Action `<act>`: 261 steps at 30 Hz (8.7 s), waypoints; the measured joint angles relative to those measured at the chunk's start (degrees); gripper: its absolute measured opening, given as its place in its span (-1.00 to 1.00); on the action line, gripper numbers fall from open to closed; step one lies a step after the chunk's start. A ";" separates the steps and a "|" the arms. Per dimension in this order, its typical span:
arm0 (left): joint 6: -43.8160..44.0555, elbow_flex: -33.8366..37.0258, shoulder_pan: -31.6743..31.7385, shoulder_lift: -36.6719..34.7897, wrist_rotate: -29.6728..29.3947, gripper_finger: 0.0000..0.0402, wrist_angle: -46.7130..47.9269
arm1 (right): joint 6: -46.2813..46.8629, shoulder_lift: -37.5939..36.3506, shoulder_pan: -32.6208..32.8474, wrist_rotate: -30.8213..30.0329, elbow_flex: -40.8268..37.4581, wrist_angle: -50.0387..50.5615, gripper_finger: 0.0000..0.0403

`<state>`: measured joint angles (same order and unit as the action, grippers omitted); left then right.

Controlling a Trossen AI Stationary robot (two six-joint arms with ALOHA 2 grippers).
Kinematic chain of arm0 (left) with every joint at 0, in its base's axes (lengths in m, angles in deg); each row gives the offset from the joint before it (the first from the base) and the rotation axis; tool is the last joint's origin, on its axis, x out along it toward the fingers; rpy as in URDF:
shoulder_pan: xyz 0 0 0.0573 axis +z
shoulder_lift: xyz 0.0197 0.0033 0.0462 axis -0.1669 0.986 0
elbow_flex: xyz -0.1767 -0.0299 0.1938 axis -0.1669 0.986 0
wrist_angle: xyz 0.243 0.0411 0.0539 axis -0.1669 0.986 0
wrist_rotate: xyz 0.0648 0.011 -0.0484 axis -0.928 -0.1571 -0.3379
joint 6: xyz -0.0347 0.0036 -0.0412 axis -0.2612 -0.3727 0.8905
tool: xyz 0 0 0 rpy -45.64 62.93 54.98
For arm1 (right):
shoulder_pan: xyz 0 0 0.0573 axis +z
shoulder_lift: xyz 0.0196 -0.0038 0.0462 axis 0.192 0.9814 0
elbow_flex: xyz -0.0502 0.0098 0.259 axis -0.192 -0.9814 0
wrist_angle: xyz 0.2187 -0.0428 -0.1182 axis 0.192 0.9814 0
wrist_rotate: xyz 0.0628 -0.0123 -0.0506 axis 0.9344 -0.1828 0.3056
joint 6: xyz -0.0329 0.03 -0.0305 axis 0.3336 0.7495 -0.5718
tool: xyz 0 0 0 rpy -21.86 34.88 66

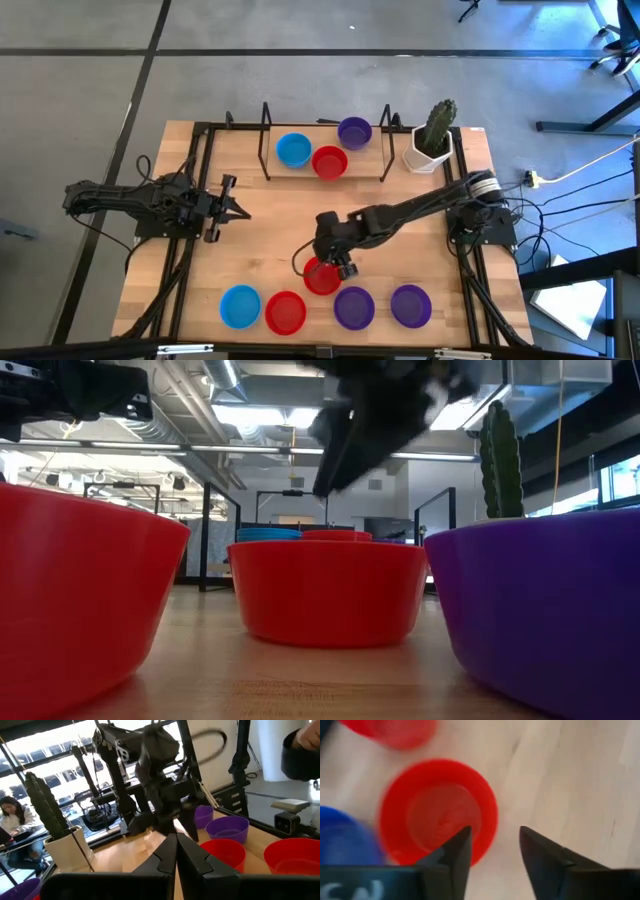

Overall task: Pick & Place Mini bowls
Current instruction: Stack the red bowl on the red bowl on the shelf

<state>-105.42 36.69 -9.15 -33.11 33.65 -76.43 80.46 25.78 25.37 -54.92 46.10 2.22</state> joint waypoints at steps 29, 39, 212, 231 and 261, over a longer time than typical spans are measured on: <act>-0.12 0.00 -0.01 0.00 -0.27 -0.95 0.11 | 5.10 9.18 -2.73 3.48 0.07 -3.58 -0.20; -0.14 0.00 -0.01 0.00 -0.30 -0.96 0.11 | 5.12 9.55 -4.63 3.75 0.02 -2.07 -0.88; -0.89 0.00 0.01 0.02 -0.27 -0.98 3.24 | 3.05 -54.32 -12.78 -8.26 -55.59 -55.37 -0.96; -0.99 0.00 -0.01 0.00 -0.27 -0.97 3.40 | 1.37 -6.79 -32.93 -9.77 19.13 14.29 -0.96; -1.06 0.00 -0.01 0.00 -0.30 -0.97 4.66 | -3.44 6.71 -42.34 -0.10 24.15 22.30 -0.96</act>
<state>-106.48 36.69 -9.16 -33.11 33.35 -71.77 77.02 32.49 -16.96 -55.02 70.25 24.52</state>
